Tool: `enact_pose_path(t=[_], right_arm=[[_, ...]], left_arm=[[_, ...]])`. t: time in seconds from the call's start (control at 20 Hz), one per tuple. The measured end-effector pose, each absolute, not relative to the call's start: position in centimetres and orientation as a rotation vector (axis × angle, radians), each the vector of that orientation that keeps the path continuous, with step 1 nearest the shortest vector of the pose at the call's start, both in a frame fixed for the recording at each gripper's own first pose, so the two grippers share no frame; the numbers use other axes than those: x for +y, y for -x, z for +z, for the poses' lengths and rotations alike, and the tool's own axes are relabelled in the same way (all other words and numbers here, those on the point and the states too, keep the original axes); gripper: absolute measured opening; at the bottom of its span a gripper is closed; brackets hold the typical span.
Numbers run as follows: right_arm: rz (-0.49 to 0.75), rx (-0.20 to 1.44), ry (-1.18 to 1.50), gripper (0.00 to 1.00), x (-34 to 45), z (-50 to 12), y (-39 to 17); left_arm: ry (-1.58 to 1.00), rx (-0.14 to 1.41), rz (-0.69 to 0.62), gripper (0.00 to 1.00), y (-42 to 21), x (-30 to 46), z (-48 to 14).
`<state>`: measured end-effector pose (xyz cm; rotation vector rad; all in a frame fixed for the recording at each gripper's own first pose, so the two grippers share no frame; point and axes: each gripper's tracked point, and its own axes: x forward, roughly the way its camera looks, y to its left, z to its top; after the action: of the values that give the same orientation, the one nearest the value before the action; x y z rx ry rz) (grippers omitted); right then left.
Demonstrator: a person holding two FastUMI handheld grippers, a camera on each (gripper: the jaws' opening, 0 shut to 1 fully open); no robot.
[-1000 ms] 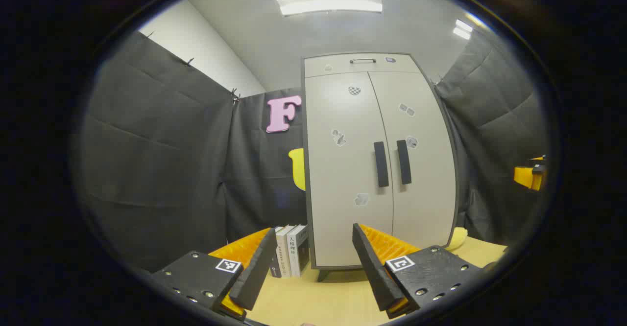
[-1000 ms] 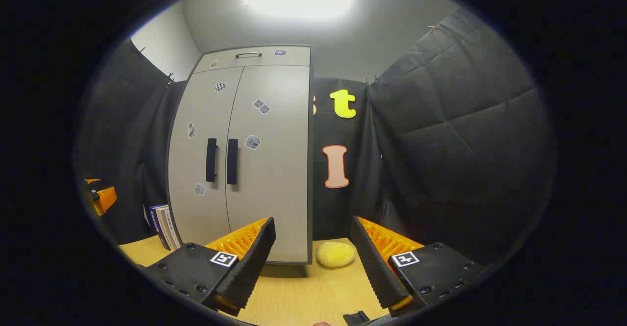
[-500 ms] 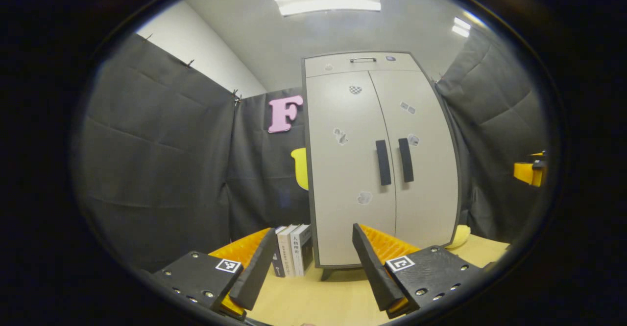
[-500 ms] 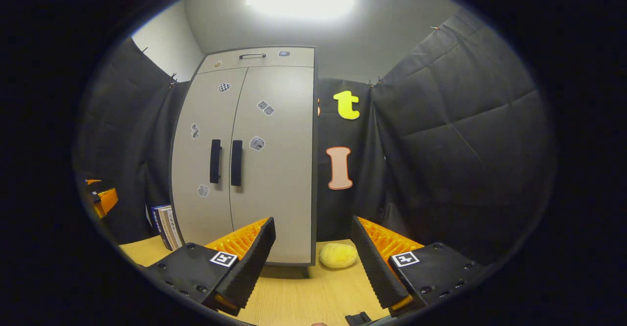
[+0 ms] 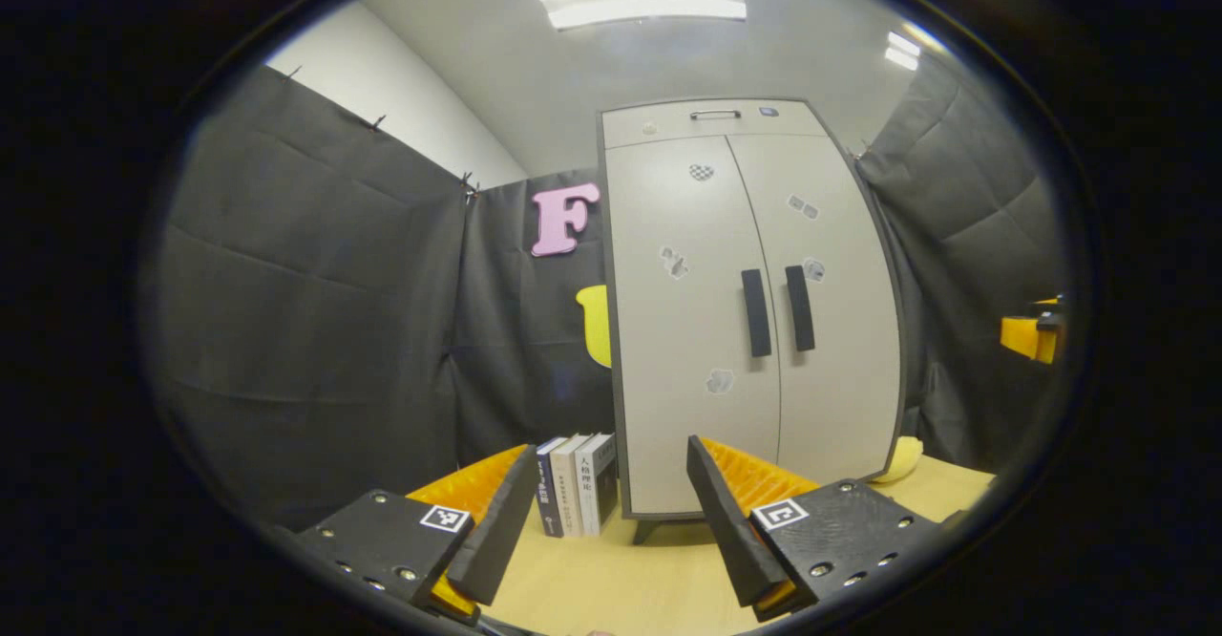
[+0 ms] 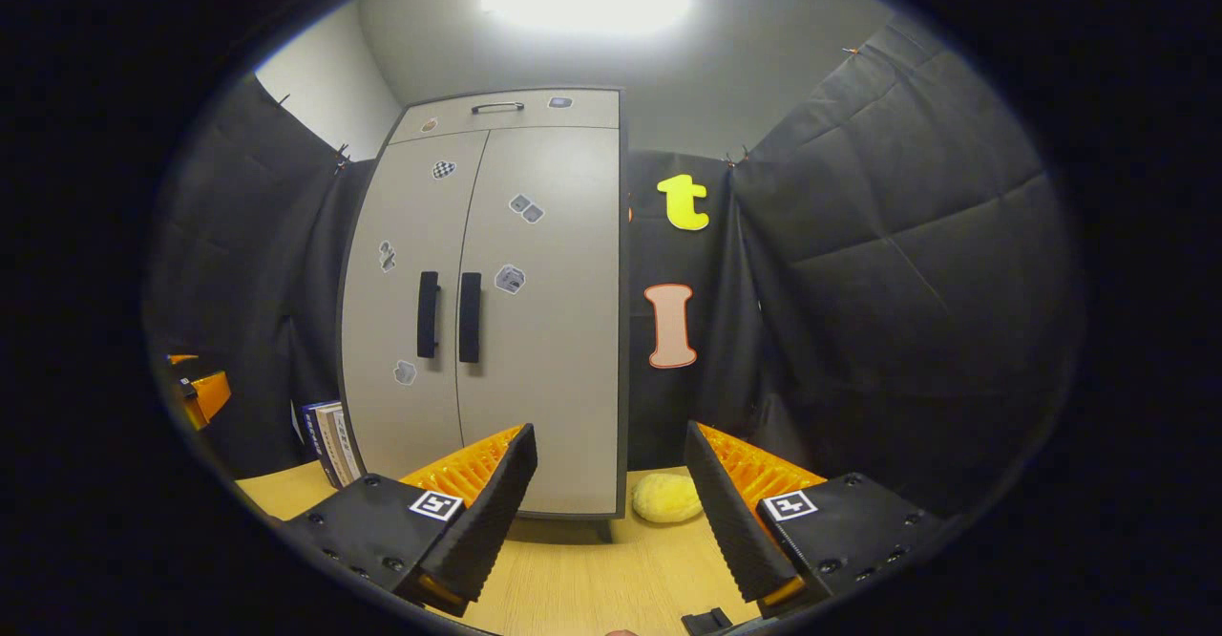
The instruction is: Open the right door of the double-door shoe cabinet with the right hand, and open the left door with the left hand.
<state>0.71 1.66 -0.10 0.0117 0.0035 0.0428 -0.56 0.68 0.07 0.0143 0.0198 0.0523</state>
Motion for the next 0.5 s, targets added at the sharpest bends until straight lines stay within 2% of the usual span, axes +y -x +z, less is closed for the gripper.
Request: enact_pose_path(t=[0.5], right_arm=[[0.089,-0.038,-0.02,0.98,4.0,2.3,-3.6]], left_arm=[[-0.025,0.029,0.095,0.92,1.0,1.3,0.3]])
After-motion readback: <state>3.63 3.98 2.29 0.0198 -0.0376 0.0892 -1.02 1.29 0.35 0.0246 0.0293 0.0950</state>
